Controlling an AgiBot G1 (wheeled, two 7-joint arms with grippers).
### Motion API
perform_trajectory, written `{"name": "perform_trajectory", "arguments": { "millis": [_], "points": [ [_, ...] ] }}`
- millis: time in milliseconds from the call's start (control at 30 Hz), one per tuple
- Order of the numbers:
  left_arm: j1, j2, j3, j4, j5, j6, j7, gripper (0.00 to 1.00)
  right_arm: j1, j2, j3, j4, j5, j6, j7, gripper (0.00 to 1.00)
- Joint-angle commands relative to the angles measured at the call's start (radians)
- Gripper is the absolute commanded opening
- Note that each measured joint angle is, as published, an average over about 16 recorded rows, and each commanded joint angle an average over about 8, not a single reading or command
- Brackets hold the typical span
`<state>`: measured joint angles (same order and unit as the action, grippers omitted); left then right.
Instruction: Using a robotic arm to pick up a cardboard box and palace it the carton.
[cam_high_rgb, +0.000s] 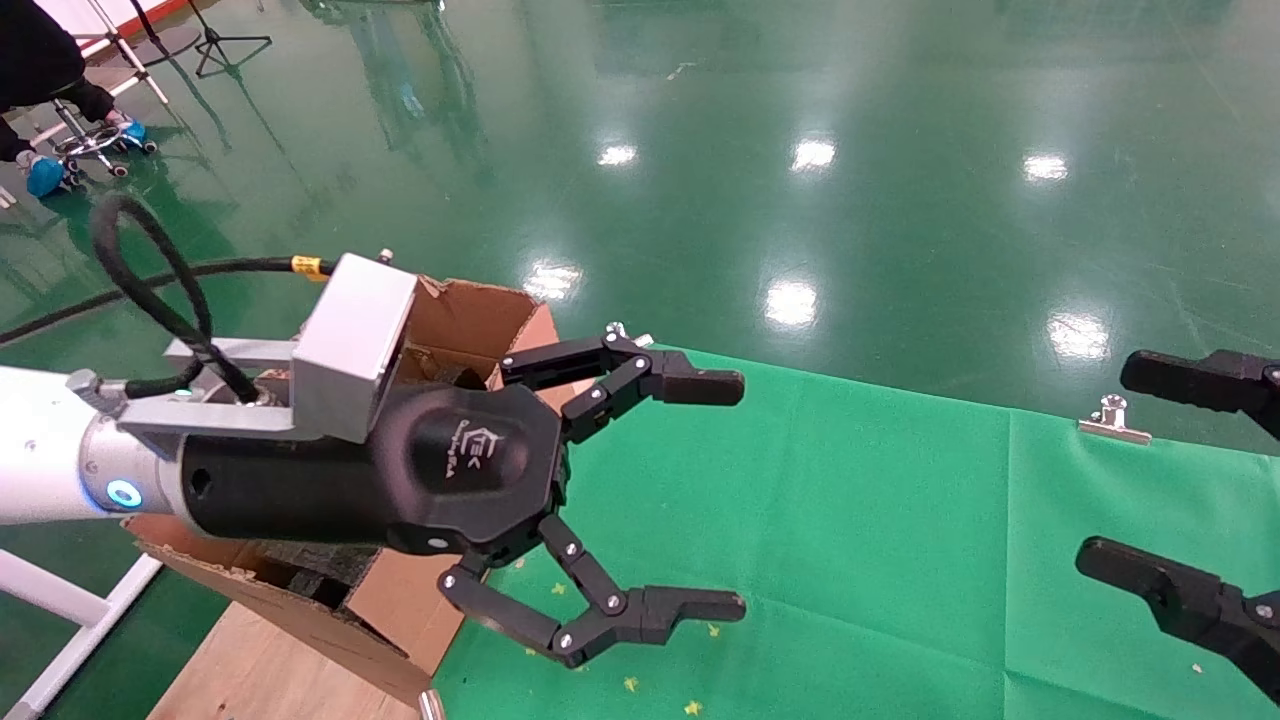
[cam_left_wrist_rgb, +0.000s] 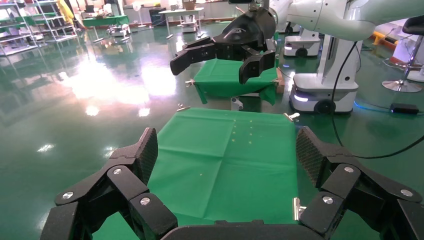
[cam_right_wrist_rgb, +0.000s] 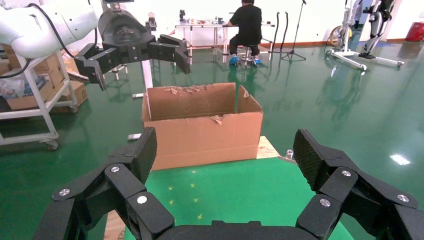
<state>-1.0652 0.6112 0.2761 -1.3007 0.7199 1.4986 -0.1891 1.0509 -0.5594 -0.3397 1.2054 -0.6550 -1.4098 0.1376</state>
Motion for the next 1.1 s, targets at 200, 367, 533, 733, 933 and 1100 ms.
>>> {"name": "perform_trajectory", "arguments": {
  "millis": [200,367,533,733,933,1100],
  "points": [
    [-0.004,0.000,0.002,0.009,0.005,-0.002,0.000,1.00,0.000,0.000,0.000,0.000,0.000,0.000,0.000,1.00],
    [-0.006,0.000,0.002,0.012,0.007,-0.002,0.001,1.00,0.000,0.000,0.000,0.000,0.000,0.000,0.000,1.00],
    [-0.007,0.000,0.002,0.014,0.009,-0.003,0.001,1.00,0.000,0.000,0.000,0.000,0.000,0.000,0.000,1.00],
    [-0.008,0.000,0.003,0.015,0.009,-0.003,0.001,1.00,0.000,0.000,0.000,0.000,0.000,0.000,0.000,1.00],
    [-0.008,0.000,0.003,0.016,0.010,-0.003,0.002,1.00,0.000,0.000,0.000,0.000,0.000,0.000,0.000,1.00],
    [-0.009,0.000,0.004,0.016,0.010,-0.003,0.002,1.00,0.000,0.000,0.000,0.000,0.000,0.000,0.000,1.00]
  ]
}}
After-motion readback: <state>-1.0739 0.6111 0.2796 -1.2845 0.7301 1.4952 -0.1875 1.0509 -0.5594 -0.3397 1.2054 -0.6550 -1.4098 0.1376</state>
